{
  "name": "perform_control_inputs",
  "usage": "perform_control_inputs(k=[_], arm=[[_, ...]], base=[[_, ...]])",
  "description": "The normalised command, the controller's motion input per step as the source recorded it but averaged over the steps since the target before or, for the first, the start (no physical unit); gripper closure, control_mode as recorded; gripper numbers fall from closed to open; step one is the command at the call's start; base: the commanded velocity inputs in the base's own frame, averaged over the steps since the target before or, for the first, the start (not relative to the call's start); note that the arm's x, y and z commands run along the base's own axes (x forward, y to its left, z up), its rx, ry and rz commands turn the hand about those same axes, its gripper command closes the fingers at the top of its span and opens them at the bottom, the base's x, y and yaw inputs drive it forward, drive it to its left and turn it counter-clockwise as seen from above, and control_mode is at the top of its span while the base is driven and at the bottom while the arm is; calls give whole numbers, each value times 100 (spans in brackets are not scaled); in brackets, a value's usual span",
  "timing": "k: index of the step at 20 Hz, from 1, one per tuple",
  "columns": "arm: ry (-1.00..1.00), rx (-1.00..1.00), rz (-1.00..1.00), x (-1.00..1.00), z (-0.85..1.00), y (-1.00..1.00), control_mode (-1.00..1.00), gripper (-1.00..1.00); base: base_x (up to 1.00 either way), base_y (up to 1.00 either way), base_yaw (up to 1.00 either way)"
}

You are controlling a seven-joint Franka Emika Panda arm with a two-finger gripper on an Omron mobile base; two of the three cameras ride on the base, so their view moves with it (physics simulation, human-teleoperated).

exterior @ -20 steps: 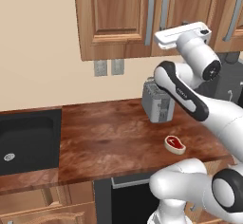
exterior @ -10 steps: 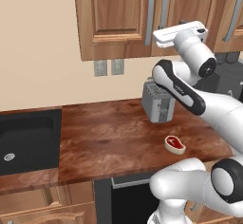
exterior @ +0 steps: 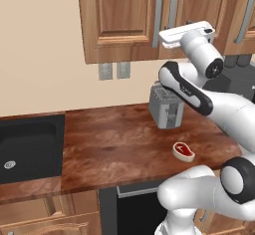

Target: Retrieve the tupperware from the cabinet, then place the raw meat into the tupperware to avoid contamination.

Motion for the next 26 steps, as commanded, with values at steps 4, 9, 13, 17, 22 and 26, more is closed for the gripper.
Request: perform_control_inputs(k=[4,9,13,17,22,26], arm=[[0,0,0,19,0,0,-100,-100],[0,0,0,18,0,0,-100,-100],[0,0,0,18,0,0,-100,-100],[0,0,0,17,0,-1,-100,-100],[0,0,0,18,0,0,-100,-100],[0,0,0,18,0,0,-100,-100]], base=[[0,0,0],[0,0,0],[0,0,0],[0,0,0],[0,0,0],[0,0,0]])
